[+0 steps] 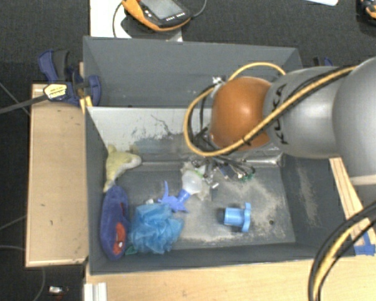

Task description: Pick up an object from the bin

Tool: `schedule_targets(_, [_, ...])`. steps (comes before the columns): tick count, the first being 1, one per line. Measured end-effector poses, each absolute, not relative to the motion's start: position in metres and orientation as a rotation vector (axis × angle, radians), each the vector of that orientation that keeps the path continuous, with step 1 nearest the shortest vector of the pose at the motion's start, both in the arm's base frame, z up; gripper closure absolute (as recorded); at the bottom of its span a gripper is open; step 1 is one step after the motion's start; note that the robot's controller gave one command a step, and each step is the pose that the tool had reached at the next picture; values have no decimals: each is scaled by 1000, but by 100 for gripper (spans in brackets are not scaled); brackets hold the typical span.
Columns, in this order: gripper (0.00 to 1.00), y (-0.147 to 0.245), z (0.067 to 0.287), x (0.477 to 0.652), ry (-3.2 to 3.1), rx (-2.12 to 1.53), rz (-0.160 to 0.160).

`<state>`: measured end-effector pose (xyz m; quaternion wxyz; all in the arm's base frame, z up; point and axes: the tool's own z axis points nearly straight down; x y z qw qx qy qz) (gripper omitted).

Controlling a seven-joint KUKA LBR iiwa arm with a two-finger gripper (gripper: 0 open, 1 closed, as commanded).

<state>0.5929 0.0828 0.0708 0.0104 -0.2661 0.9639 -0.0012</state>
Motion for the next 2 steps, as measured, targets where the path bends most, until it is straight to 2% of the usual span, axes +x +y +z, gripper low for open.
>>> schedule_targets(2, [100, 83, 150, 591, 3018, -821, -1])
